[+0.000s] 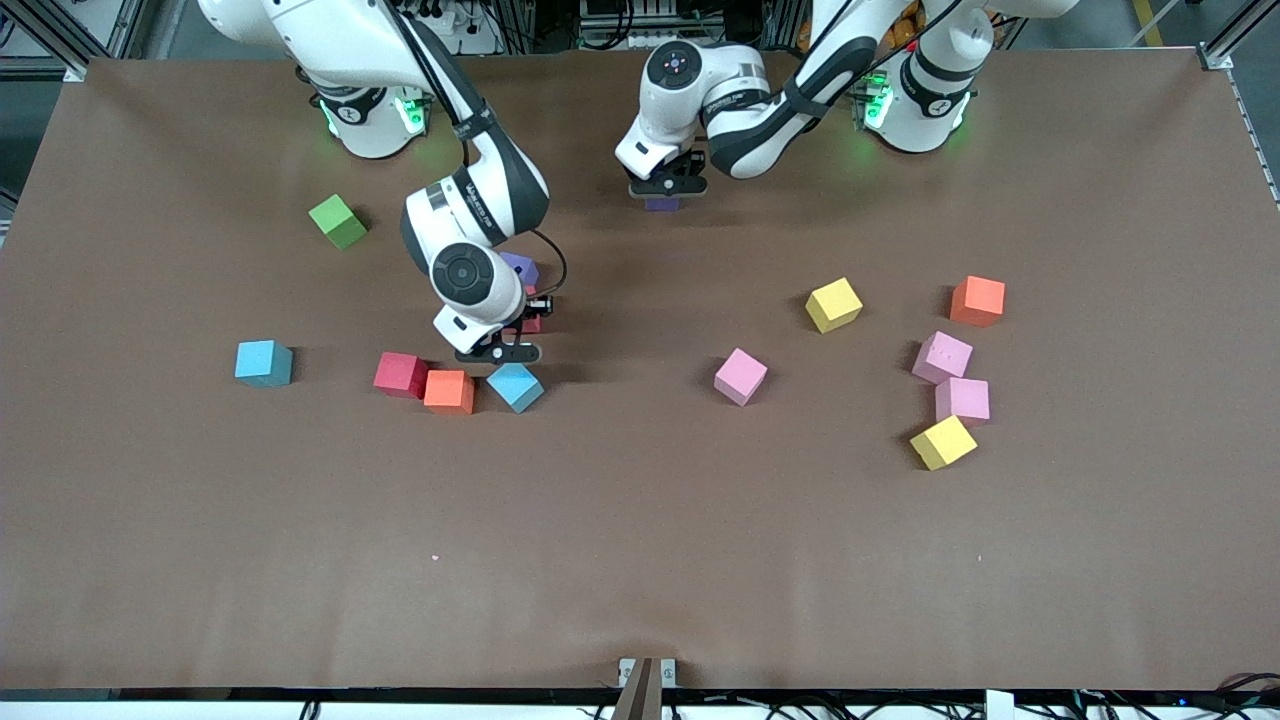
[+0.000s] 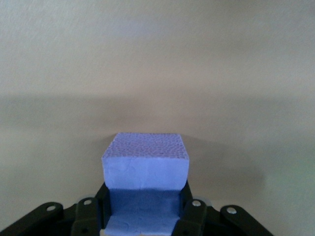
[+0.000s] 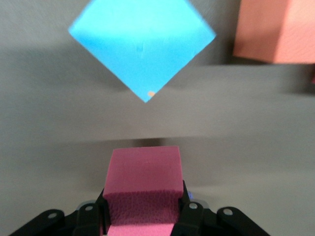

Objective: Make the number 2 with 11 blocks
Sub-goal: 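Carry the blue cube with the left gripper to the table center and release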

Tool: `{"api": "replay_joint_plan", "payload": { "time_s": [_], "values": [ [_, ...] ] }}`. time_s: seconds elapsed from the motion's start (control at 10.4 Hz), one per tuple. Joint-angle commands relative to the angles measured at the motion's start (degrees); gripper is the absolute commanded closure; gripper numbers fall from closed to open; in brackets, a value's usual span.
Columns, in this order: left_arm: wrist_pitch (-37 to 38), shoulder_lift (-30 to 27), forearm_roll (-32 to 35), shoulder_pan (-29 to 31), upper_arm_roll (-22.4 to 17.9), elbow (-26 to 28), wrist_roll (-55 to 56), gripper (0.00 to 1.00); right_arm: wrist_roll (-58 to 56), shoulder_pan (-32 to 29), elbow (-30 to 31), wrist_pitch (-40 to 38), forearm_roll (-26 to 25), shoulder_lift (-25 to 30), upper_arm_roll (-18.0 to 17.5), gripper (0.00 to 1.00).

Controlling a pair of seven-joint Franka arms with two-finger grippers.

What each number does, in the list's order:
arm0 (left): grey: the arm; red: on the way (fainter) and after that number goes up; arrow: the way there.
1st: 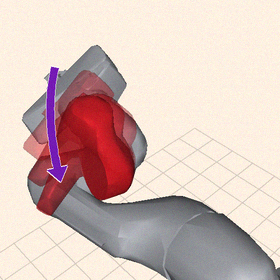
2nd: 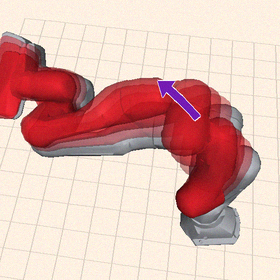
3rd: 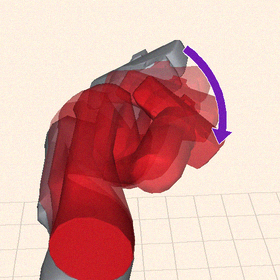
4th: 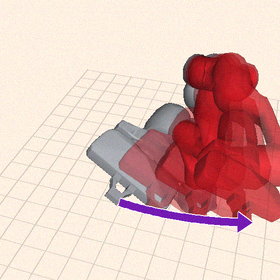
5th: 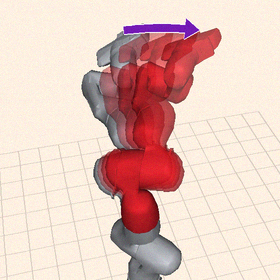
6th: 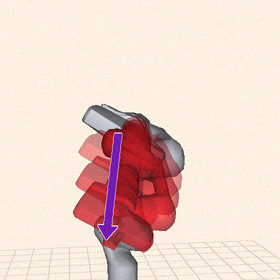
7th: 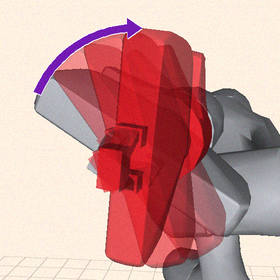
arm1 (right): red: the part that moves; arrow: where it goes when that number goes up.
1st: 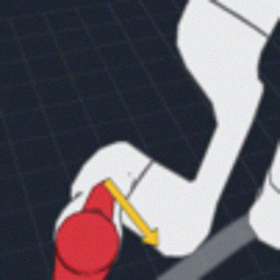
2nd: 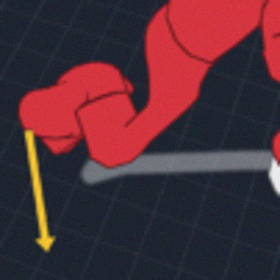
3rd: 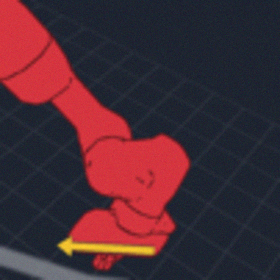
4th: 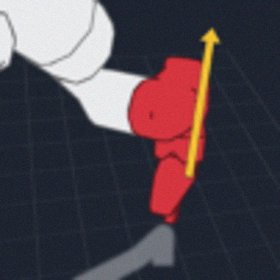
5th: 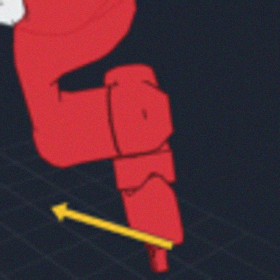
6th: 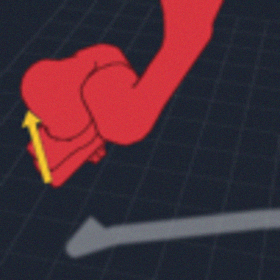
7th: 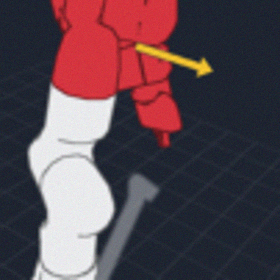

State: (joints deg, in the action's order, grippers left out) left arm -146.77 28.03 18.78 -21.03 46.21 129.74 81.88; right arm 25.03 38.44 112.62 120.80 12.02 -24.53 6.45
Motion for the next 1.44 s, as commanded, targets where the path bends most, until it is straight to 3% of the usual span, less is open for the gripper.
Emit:
{"api": "replay_joint_plan", "payload": {
  "time_s": [0.0,0.58,0.67,0.77,1.06,1.35],
  "values": [
    [-0.45,3.34,1.62,-5.76,-5.42,-2.91,0.04,1.0,-0.25,-1.7,-3.89,-4.77,0.72,0.01,-0.3,1.0],
    [1.48,2.73,2.14,-7.71,-5.25,-2.91,0.48,1.0,2.3,-2.75,-8.2,-9.96,0.81,0.01,-0.3,1.0],
    [1.48,2.73,2.14,-7.71,-5.25,-2.91,0.39,0.95,2.21,-3.19,-8.3,-10.06,0.9,0.01,-0.3,1.0],
    [1.48,2.82,2.14,-7.54,-5.25,-2.91,0.48,0.01,2.39,-3.2,-8.39,-10.15,0.81,0.01,-0.3,1.0],
    [5.59,0.37,1.53,-6.92,-4.99,-4.48,2.59,0.0,2.92,-3.02,-8.47,-11.29,0.81,0.18,-0.3,1.0],
    [18.14,-0.87,-1.88,-6.39,-4.2,-13.42,2.41,0.0,2.83,-3.37,-11.45,-15.23,0.55,0.18,-0.12,1.0]
  ]
}}
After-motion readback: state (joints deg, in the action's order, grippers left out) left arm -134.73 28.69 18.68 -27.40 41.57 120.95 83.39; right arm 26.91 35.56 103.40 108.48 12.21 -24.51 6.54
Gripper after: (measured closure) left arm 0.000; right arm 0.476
